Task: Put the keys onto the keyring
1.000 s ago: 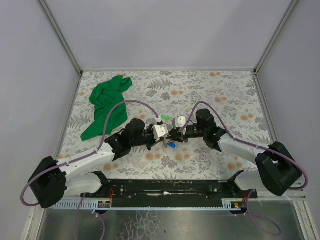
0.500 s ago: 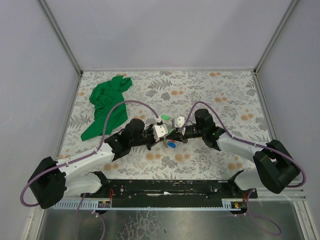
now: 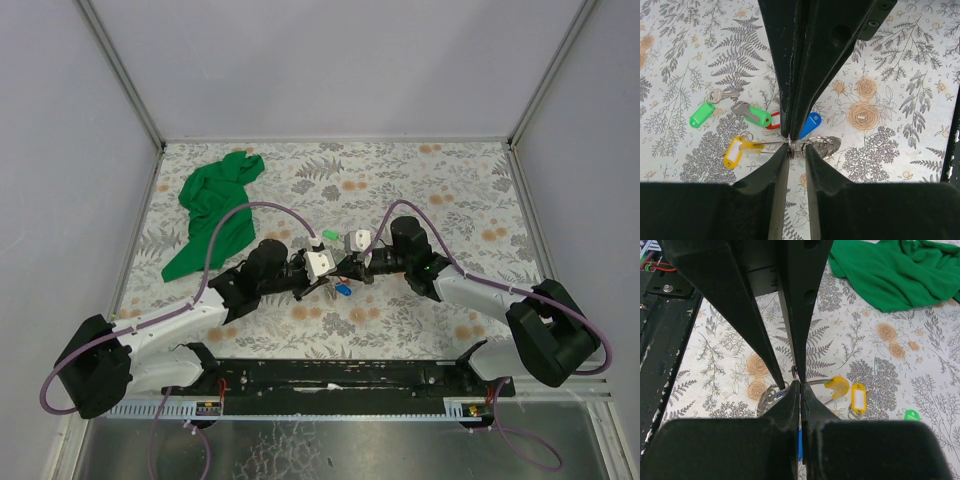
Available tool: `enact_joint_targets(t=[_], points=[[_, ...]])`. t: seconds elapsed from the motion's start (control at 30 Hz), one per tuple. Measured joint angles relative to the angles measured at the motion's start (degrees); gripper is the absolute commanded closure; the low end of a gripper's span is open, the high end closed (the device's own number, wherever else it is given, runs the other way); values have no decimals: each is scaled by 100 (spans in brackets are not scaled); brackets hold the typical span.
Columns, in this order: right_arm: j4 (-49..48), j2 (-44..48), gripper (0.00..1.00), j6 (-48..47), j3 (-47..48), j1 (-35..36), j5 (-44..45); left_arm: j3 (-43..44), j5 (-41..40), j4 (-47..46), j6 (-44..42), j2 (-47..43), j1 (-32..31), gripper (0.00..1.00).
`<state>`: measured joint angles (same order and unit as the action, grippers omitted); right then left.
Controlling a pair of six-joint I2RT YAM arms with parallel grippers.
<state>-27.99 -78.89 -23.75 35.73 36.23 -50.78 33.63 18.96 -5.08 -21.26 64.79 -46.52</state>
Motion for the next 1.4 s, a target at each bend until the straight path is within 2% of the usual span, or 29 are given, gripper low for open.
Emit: enact_joint_targets(t=[0.6,0.9,1.1,1.4], points=[[-118,-66,100,103,0,-2,-140,-105,-79,-136,17,0,0,100],[-90,-66,100,57,0,-2,-144,-192,-96,-260,17,-26,0,100],[-59,-66,100,39,-2,-2,-140,-247,-96,-339,15,-33,0,87],[-52,-66,100,15,-2,-2,-118,-378,-227,-437,22,-271,0,84]])
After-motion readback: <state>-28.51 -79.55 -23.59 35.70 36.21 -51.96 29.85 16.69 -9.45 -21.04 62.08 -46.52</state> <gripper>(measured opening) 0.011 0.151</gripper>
